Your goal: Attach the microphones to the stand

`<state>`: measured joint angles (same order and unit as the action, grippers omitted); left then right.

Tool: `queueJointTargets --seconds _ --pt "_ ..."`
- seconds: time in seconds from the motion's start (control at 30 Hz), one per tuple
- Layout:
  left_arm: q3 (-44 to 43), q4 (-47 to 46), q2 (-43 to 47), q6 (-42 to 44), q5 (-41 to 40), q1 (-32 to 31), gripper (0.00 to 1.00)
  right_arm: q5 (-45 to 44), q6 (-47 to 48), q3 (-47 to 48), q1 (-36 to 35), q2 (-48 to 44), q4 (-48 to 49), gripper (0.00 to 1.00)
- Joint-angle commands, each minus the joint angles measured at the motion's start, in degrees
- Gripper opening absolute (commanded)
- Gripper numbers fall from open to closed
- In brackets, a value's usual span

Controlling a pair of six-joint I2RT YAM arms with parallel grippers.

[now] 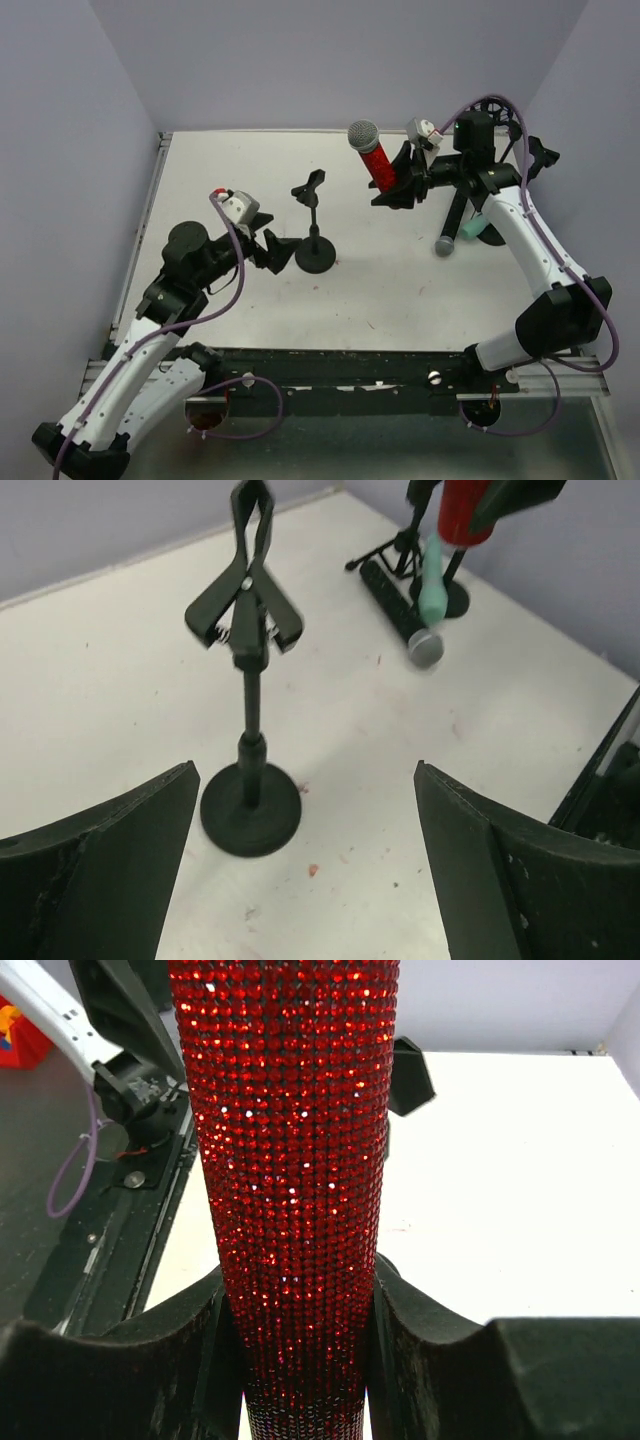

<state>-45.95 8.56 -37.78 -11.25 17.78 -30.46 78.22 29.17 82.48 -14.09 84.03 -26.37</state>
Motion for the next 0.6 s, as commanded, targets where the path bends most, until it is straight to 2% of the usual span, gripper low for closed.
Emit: queueJointTargets --seconds 0.0,0.13,0.23,0.37,0.57 --pt "4.1 -2.4 -2.6 7.5 10.2 6.9 0.96 0.0 -3.2 0.6 -0.5 3.1 7.6 0.07" --pt "10.3 -17.8 -2.1 11.0 16.6 8.3 0.98 0.4 -4.1 -3.1 -0.6 2.1 10.2 0.07" --pt "11.4 -22.6 -4.6 12.6 16.7 8.5 0.98 1.1 -5.6 -4.5 -0.6 2.1 12.5 0.07" --pt "11.0 -30.6 -8.9 9.5 18.2 8.6 0.98 2.6 -7.9 -5.5 -0.7 2.9 14.3 0.07" --pt "13.1 -42.5 -12.0 8.1 12.5 8.4 0.98 2.6 -9.0 -6.9 -0.8 2.2 15.7 0.07"
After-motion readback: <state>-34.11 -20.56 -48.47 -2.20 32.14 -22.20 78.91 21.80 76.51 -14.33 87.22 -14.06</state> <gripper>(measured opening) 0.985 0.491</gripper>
